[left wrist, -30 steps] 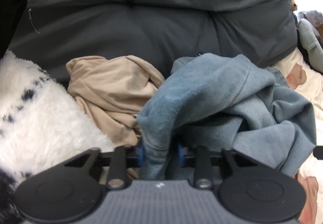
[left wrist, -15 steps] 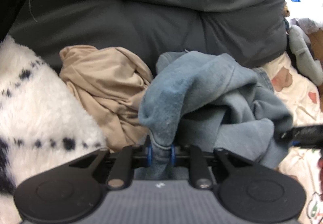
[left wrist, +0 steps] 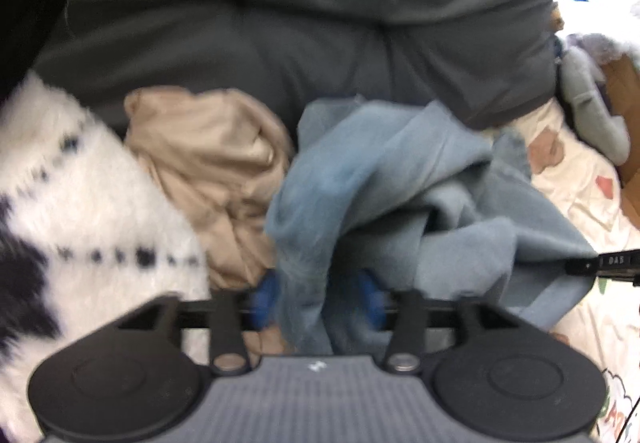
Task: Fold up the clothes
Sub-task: 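Grasp the jeans with the left gripper while the right gripper grasps another part, then lift the jeans with both grippers and pull them apart to spread them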
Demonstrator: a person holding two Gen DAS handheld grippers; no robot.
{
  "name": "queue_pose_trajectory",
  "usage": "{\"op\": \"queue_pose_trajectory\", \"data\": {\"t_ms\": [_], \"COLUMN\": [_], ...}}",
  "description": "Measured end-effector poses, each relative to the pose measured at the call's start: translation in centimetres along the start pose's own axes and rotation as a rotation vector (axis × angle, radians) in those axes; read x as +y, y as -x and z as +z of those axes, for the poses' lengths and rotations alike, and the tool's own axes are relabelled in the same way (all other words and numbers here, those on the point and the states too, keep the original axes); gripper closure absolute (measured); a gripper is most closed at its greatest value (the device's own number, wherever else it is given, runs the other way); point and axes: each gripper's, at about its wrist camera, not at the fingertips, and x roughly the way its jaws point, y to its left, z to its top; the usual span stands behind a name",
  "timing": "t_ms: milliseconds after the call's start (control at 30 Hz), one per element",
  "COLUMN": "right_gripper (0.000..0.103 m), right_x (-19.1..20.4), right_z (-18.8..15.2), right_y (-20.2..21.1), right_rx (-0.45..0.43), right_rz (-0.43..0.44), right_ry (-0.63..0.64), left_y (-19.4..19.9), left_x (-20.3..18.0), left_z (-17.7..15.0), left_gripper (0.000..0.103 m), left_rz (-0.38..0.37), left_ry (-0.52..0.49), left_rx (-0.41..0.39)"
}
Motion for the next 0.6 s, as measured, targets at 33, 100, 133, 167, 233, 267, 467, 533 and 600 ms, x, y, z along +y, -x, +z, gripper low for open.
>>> {"op": "queue_pose_trajectory", "data": {"t_ms": [33, 100, 133, 167, 233, 267, 467, 533, 600], "right_gripper": [0.101, 0.101, 0.101, 0.101, 0.101, 0.101, 0.101, 0.101, 0.101], "right_x": [-0.4, -1.5, -2.1, -2.7, -3.9, -4.5, -8.5, -9.9, -11.2], "right_z": [0.2, 0.7, 1.0, 1.3, 1.8, 2.1, 3.8, 4.4, 5.0], "right_y": [0.4, 1.4, 1.8, 2.2, 2.8, 3.1, 5.5, 6.5, 7.5], "right_rx": [-0.025, -0.056, -0.063, -0.07, -0.085, -0.091, -0.131, -0.146, -0.161], "right_rz": [-0.032, -0.07, -0.076, -0.079, -0.095, -0.107, -0.193, -0.226, -0.259], "right_ry": [0.001, -0.013, -0.025, -0.033, -0.035, -0.037, -0.034, -0.027, -0.02], "left_y": [0.6, 1.3, 1.4, 1.3, 0.9, 0.6, -1.8, -3.1, -4.5], "left_x": [-0.2, -0.7, -0.7, -0.8, -1.2, -1.7, -5.8, -7.2, -8.4], "left_z": [0.3, 1.2, 1.8, 2.3, 3.3, 3.7, 5.6, 5.8, 6.0], "left_gripper": [0.028, 0.026, 0.023, 0.022, 0.022, 0.022, 0.017, 0.017, 0.016], "left_rz": [-0.004, -0.02, -0.034, -0.051, -0.085, -0.098, -0.182, -0.203, -0.227], "left_ry": [-0.02, -0.054, -0.059, -0.057, -0.055, -0.056, -0.124, -0.145, -0.147], "left_rx": [-0.023, -0.046, -0.052, -0.055, -0.059, -0.064, -0.086, -0.08, -0.063]}}
